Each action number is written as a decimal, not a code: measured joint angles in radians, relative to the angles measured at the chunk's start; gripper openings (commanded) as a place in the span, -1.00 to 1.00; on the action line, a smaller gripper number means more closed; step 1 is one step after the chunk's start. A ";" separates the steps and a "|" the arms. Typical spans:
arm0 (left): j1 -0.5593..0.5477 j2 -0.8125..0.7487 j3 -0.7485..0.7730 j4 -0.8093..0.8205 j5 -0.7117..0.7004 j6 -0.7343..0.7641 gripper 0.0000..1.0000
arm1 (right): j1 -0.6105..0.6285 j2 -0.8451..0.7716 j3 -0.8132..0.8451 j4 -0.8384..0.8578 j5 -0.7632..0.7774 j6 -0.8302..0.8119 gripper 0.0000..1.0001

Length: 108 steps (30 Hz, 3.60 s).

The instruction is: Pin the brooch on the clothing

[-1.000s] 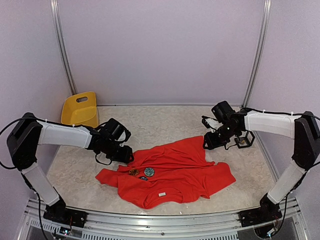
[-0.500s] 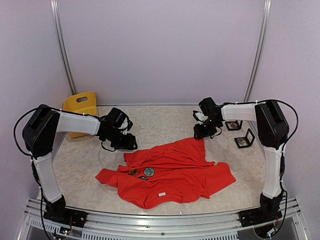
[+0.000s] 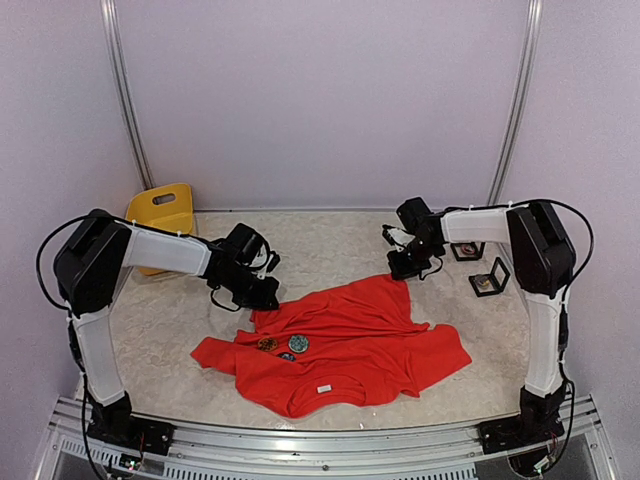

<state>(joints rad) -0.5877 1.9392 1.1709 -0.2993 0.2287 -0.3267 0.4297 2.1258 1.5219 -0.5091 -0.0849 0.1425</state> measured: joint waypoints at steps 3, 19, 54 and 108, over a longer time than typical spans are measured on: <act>0.007 -0.003 0.001 -0.001 -0.013 0.003 -1.00 | 0.000 -0.021 0.001 -0.006 -0.026 -0.011 -1.00; -0.077 -0.399 0.001 0.063 -0.222 0.101 -1.00 | 0.019 -0.489 -0.156 0.076 -0.117 -0.045 -1.00; -0.052 -0.379 -0.338 -0.070 -0.008 0.008 -0.12 | 0.087 -0.502 -0.603 0.163 -0.119 0.068 -1.00; 0.079 -0.262 0.117 0.279 -0.634 0.330 -1.00 | -0.003 -0.238 0.074 0.407 0.071 -0.077 -1.00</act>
<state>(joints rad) -0.5087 1.6775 1.2881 -0.0200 -0.4057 0.0036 0.4263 1.8881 1.5963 -0.1020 -0.0139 0.0658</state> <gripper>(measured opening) 0.009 0.006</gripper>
